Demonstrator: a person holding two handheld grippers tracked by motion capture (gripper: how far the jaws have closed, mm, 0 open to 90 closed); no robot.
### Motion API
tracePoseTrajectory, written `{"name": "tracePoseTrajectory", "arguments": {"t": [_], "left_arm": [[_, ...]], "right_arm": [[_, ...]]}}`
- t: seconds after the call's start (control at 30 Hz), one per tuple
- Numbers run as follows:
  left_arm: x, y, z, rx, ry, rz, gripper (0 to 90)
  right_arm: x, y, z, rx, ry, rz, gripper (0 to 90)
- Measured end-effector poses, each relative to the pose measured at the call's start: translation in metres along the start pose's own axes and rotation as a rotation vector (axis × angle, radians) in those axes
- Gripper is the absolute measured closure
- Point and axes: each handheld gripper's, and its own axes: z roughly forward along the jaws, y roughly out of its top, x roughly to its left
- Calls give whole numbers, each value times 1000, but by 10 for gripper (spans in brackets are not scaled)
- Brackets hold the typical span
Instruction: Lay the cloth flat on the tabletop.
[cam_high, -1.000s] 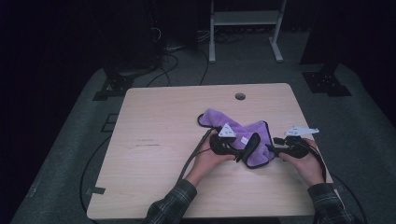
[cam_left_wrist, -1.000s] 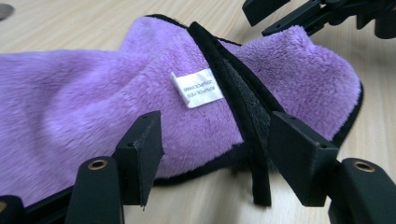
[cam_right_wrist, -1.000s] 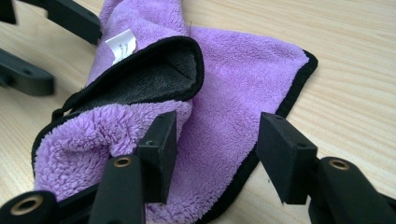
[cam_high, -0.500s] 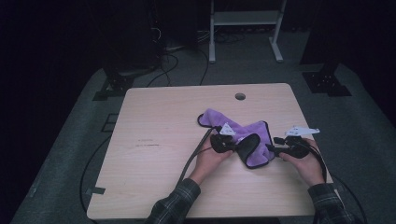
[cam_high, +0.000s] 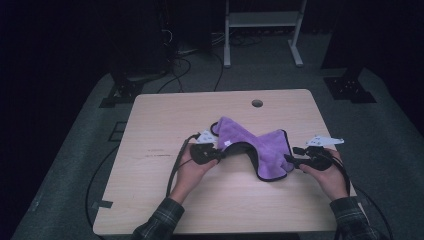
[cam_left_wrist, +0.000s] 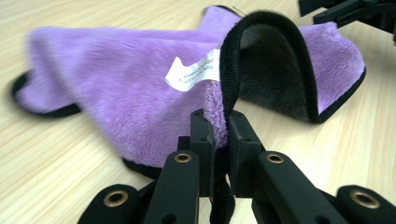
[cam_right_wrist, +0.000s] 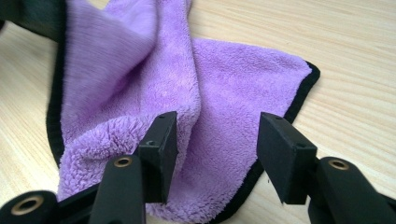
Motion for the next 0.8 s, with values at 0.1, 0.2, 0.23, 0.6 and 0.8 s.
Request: {"name": "tracePoseTrajectory", "arguments": {"t": [0.1, 0.2, 0.23, 0.6, 0.8], "left_arm": [[11, -15, -26, -8, 39, -20, 827], [16, -23, -39, -8, 58, -33, 827], [18, -28, -45, -10, 63, -41, 827], [28, -66, -93, -9, 120, -120, 826], [29, -81, -106, -2, 127, -154, 825]], "right_arm": [[2, -1, -1, 1, 3, 1, 472], [4, -4, -4, 2, 10, 6, 469], [5, -6, -6, 3, 12, 9, 468], [26, -34, -28, 33, 73, -2, 455], [43, -37, -17, 85, 90, -74, 451]]}}
